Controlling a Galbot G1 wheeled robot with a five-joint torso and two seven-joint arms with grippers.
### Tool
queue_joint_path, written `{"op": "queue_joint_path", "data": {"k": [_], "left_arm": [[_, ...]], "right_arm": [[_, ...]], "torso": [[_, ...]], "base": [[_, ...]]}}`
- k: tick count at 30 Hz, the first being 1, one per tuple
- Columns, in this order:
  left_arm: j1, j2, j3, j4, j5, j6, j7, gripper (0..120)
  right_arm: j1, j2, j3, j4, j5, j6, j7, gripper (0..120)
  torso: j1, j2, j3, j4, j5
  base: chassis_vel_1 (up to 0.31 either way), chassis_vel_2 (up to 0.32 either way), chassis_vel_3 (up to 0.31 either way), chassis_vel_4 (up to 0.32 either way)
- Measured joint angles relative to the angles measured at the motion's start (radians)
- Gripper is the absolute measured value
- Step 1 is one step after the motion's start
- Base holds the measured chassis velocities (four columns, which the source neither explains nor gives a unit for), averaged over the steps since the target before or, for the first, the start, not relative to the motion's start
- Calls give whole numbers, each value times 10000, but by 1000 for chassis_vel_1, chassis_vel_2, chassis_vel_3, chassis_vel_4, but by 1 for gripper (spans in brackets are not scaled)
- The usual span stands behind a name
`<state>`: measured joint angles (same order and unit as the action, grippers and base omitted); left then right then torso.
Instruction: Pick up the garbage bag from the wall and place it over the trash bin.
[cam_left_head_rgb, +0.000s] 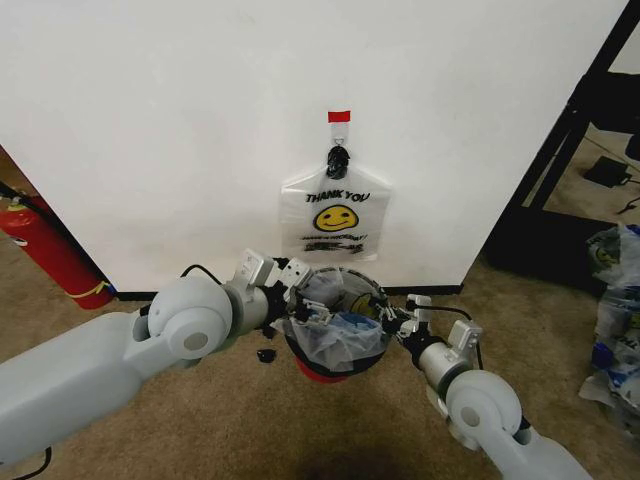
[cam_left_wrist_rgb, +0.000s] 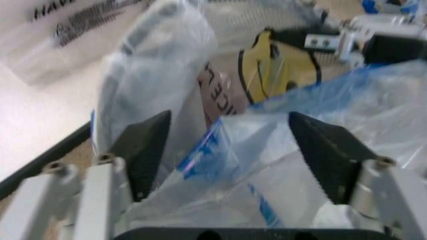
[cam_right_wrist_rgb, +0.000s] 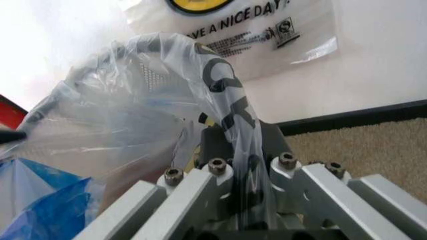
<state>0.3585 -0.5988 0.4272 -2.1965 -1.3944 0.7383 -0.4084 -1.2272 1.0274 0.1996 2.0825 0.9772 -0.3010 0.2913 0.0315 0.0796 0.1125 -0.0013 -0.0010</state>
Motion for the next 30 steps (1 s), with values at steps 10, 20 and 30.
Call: {"op": "queue_joint_path", "data": {"k": [10, 20, 30], "left_arm": [[176, 139, 53, 68, 111, -17, 190, 37], [628, 285, -149, -86, 238, -24, 191, 7], [2240, 652, -2270, -1115, 390, -193, 256, 0]], "right_arm": [[152, -2, -38, -58, 141, -70, 103, 1], [133, 41, 13, -56, 229, -64, 161, 1], [207, 210, 39, -144, 351, -30, 410, 1]], "torso": [[0, 0, 0, -2, 0], [0, 0, 0, -2, 1], [0, 0, 0, -3, 1]], "base": [[0, 0, 0, 0], [0, 0, 0, 0], [0, 0, 0, 0]]}}
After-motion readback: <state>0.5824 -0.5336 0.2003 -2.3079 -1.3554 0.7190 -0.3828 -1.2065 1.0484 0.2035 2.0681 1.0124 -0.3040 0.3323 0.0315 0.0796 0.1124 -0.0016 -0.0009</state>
